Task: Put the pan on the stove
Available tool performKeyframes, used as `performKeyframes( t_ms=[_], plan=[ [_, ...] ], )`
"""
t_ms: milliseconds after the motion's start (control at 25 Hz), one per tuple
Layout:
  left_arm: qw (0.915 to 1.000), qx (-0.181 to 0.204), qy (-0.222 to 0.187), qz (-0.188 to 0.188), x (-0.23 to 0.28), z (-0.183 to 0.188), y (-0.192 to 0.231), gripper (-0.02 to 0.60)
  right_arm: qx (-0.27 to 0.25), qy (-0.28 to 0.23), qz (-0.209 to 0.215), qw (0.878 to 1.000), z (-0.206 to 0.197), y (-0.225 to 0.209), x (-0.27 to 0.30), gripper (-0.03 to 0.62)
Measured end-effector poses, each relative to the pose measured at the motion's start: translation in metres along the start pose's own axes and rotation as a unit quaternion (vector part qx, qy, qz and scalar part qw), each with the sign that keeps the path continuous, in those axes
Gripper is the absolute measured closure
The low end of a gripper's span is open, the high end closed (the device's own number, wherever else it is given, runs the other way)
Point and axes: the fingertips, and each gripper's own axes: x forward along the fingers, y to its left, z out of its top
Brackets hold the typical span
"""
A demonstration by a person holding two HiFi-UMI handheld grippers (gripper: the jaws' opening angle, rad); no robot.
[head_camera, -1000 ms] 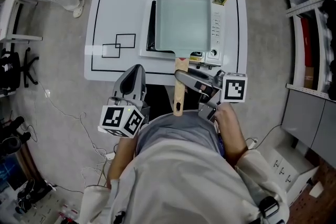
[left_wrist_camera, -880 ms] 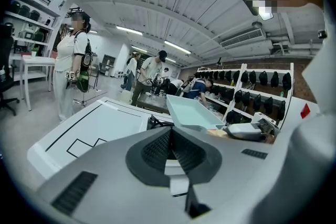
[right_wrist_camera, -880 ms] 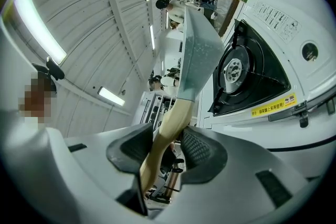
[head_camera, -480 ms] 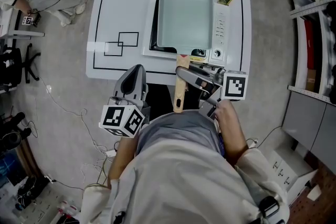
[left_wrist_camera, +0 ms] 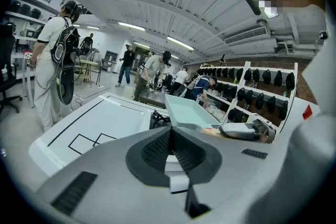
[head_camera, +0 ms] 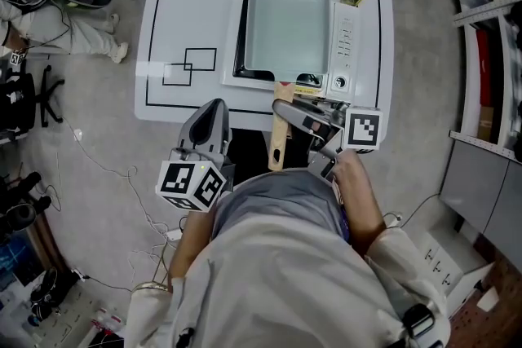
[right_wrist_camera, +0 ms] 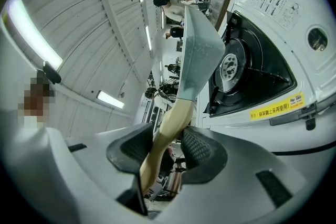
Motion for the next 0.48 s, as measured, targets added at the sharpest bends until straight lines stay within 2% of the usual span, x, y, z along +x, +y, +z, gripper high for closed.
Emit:
performKeyframes(
  t_ms=[480],
  plan=[
    [0.9999, -0.005, 0.006, 0.007, 0.004, -0.003, 0.015, 0.575, 0.024, -0.001, -0.002, 1.000, 0.000, -0.016, 0.009, 0.425]
  ],
)
